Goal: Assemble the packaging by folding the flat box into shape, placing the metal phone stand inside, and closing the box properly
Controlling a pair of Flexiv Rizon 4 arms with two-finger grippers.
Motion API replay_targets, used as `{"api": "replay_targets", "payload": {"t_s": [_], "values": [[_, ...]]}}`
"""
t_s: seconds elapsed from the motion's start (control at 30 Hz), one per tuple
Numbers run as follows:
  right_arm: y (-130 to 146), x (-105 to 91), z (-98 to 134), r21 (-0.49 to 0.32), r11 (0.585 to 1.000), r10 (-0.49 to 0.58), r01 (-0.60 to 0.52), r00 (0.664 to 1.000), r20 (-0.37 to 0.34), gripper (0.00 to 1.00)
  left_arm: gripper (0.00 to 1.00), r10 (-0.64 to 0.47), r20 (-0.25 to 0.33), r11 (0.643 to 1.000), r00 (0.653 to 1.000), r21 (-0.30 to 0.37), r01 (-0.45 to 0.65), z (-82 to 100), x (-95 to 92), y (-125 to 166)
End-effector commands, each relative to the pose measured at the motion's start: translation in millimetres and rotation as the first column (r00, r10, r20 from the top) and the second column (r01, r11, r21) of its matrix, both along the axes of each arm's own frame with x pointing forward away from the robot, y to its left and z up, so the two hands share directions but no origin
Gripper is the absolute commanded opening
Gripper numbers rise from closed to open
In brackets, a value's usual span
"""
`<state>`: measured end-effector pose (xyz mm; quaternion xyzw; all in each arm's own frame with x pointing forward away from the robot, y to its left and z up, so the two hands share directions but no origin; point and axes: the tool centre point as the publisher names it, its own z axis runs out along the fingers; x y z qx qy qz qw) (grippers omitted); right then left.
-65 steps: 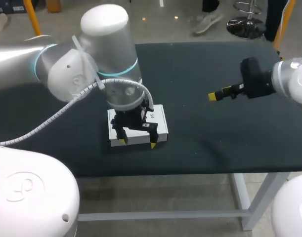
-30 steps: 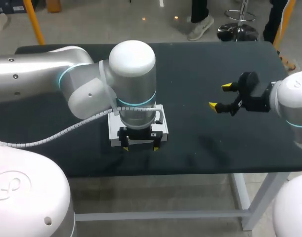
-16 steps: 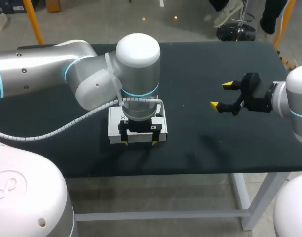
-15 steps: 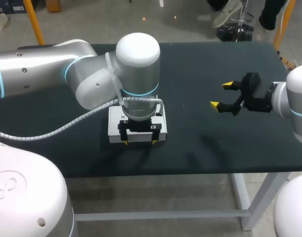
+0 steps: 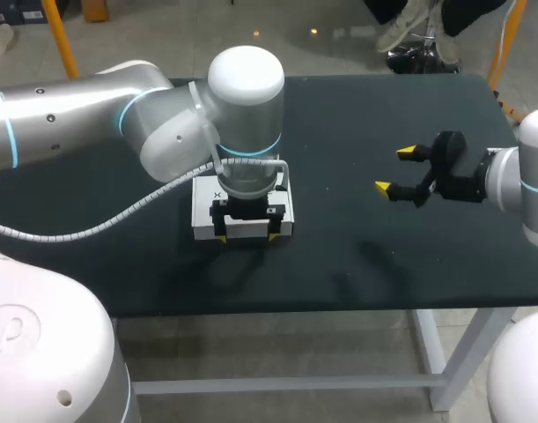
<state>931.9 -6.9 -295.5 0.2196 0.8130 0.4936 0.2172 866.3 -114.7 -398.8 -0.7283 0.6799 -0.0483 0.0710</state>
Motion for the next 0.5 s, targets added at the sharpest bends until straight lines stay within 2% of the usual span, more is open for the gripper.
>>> {"api": "replay_targets", "payload": {"t_s": [0.03, 0.5], "values": [[-2, -1.7, -1, 0.028, 1.000, 0.006, -0.007, 1.000, 0.021, 1.00, 1.00, 0.007, -0.019, 1.000, 1.000, 0.004, -0.007, -1.6, 19.0, -2], [-2, -1.7, -1, 0.028, 1.000, 0.006, -0.007, 1.000, 0.021, 1.00, 1.00, 0.020, -0.031, 1.000, 0.999, -0.004, -0.021, 3.0, 84.9, 6]]}}
